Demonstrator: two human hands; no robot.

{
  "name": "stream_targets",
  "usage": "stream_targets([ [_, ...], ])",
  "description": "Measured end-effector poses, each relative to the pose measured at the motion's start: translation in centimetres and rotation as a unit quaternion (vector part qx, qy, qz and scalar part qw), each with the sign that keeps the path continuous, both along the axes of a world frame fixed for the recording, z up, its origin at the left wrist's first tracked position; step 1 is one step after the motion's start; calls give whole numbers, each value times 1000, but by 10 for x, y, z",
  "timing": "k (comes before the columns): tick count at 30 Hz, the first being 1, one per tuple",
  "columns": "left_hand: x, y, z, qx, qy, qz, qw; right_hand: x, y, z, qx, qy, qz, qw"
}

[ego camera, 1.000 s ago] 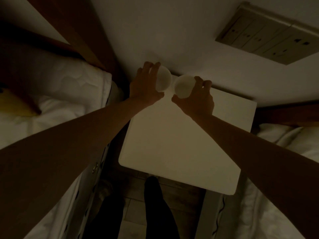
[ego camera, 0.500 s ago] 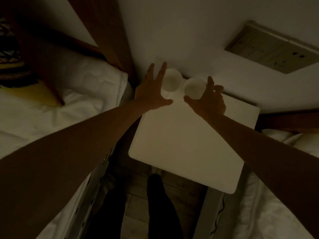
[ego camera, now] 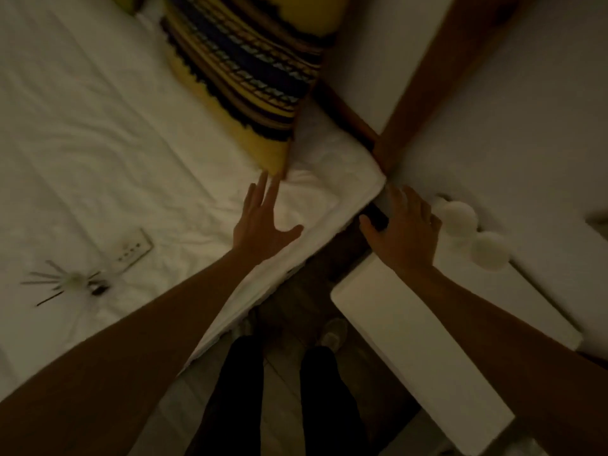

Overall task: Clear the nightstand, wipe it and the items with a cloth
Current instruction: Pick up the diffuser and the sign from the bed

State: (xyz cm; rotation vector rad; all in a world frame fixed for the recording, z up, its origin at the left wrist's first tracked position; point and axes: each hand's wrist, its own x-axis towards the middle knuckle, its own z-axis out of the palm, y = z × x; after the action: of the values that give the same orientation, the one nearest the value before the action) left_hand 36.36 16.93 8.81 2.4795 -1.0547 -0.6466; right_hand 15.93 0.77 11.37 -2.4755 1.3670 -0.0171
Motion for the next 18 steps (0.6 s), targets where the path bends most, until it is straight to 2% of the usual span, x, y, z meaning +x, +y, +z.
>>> stream_targets([
  [3, 39, 59, 6, 19, -13, 62, 998, 56, 27, 3, 48, -20, 58, 997],
  [10, 97, 168, 8, 39, -6, 189, 981, 159, 106, -5, 80, -2, 197, 977],
  [18, 119, 269, -18, 76, 52, 273, 958, 248, 201, -37, 206, 47, 320, 924],
])
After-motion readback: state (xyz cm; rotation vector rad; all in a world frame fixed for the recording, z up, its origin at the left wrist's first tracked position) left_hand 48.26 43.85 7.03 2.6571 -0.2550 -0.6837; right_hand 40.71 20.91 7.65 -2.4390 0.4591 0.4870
